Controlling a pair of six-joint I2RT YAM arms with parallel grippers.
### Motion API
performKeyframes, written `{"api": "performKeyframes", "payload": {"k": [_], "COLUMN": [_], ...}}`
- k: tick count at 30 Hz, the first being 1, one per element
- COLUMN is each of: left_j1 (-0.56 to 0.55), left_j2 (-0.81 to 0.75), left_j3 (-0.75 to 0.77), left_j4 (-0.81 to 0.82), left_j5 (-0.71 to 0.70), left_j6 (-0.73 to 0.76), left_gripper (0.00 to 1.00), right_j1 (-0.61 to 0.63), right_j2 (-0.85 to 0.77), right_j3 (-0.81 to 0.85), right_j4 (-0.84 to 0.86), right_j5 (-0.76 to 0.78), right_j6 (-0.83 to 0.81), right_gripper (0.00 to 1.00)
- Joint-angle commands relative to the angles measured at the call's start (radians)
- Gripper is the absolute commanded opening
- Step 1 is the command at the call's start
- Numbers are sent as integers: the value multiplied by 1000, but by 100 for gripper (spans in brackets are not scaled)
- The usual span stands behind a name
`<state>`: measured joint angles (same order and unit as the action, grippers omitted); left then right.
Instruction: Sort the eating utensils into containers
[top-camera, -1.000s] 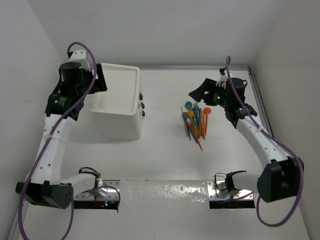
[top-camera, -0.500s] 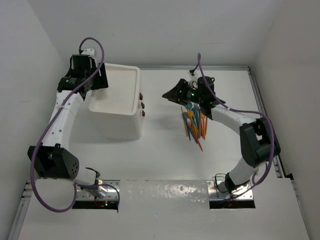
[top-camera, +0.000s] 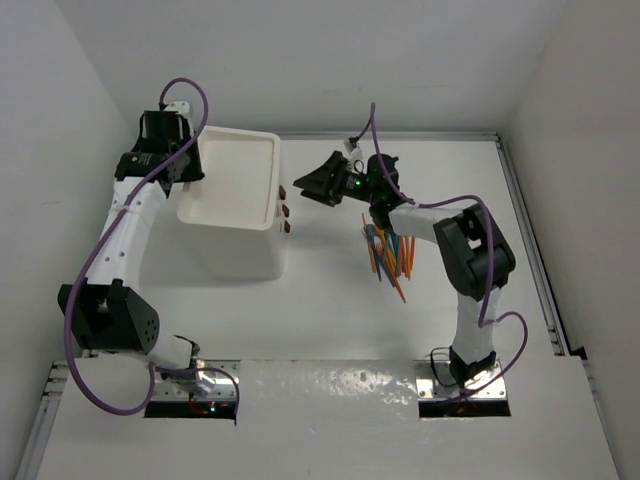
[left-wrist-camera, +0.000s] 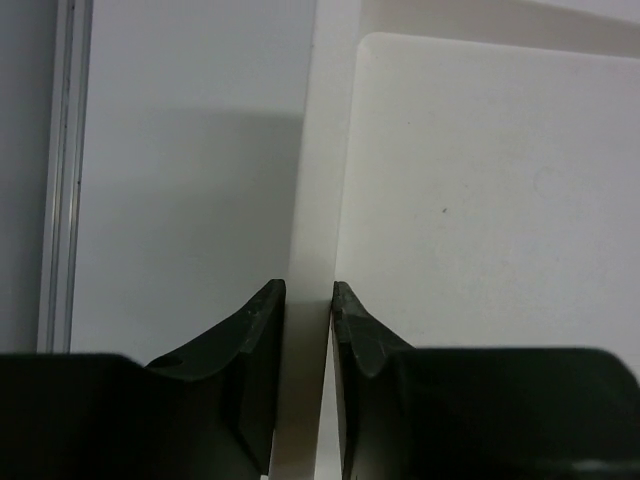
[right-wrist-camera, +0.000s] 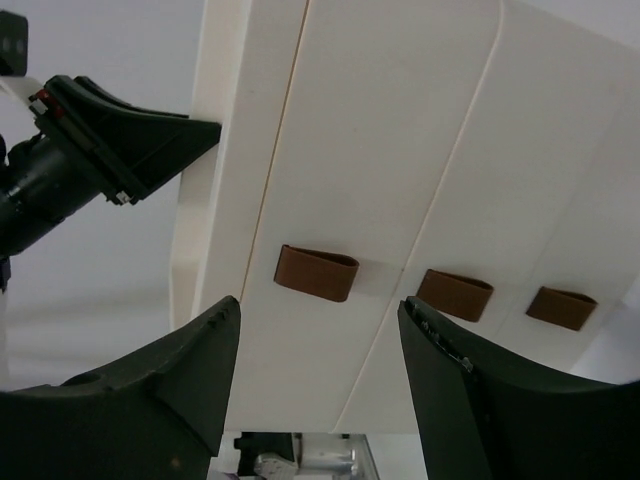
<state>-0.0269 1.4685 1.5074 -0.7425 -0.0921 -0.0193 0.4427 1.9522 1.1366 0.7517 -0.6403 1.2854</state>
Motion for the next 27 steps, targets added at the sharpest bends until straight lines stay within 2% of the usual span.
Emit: {"api": "performKeyframes", "payload": {"k": [1,6,12,27], "left_j1": [-1,-1,-1,-1], "left_j2": [-5,-8,-22,-50], "left_j3": [5,-10,-58,-159], "left_j4": [31,37,72,176], "left_j5": [77,81,88,175], "left_j6": [-4,4,15,99], "left_gripper": [20,8,0,0], "right_j1": [22,39,45,57], "right_j2": [43,105,163,221], "right_j3": [60,87,109,146], "right_j4": [181,215,311,428], "right_j5": [-35,-33,-39,-96], "right_j6": [83,107,173,279], "right_gripper": [64,63,60,49]}}
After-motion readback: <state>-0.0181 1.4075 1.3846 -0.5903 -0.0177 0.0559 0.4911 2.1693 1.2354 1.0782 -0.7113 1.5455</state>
